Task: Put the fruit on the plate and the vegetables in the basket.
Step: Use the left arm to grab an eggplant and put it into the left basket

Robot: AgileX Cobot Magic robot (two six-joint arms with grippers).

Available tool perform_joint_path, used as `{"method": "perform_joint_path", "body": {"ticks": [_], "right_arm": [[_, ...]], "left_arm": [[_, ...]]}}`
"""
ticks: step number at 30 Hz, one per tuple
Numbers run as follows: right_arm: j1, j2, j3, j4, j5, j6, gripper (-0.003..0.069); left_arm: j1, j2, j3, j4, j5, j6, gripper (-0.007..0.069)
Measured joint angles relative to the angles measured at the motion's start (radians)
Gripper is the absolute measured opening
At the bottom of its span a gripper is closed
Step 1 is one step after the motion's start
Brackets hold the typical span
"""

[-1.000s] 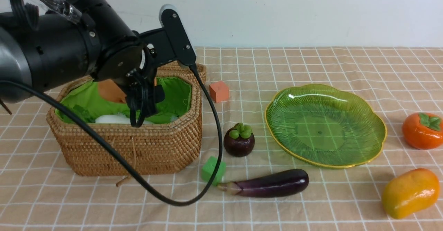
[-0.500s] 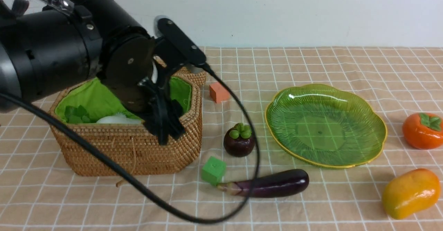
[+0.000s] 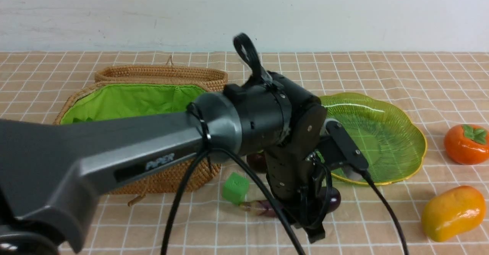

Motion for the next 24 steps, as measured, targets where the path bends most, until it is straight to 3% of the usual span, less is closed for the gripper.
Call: {"method": "perform_joint_path", "body": {"ticks": [3, 5, 9, 10, 14, 15, 17, 19, 24], "right_arm": [[0.0, -0.002, 0.0, 0.003, 0.0, 0.0, 0.023], [0.0, -0.002, 0.0, 0.009, 0.0, 0.0, 0.023], [0.0, -0.003, 0.0, 0.031, 0.0, 0.0, 0.023], [0.0, -0.003, 0.0, 0.035, 0.0, 0.0, 0.023], [0.0, -0.003, 0.0, 0.057, 0.0, 0.0, 0.0231], [0.0, -0.003, 0.0, 0.058, 0.0, 0.0, 0.0231], [0.0, -0.003, 0.0, 0.06, 0.0, 0.0, 0.0231], [0.0, -0.003, 0.0, 0.06, 0.0, 0.0, 0.0231], [0.0, -0.003, 0.0, 0.06, 0.0, 0.0, 0.0231]], "left_arm": [[0.0, 0.042, -0.008, 0.013, -0.051, 0.094, 0.0484], [0.0, 0.057, -0.013, 0.011, -0.09, 0.124, 0.0507], [0.005, 0.077, -0.021, 0.045, -0.141, 0.137, 0.0486], [0.007, 0.082, -0.022, 0.056, -0.157, 0.13, 0.0454], [0.009, 0.083, -0.03, 0.067, -0.164, 0.091, 0.0164], [0.009, 0.081, -0.03, 0.066, -0.162, 0.091, 0.0153], [0.0, 0.069, -0.03, 0.04, -0.134, 0.089, 0.0022], [-0.007, 0.067, -0.029, 0.031, -0.117, 0.089, -0.0013], [-0.01, 0.058, -0.023, 0.023, -0.104, 0.089, -0.0011]]}}
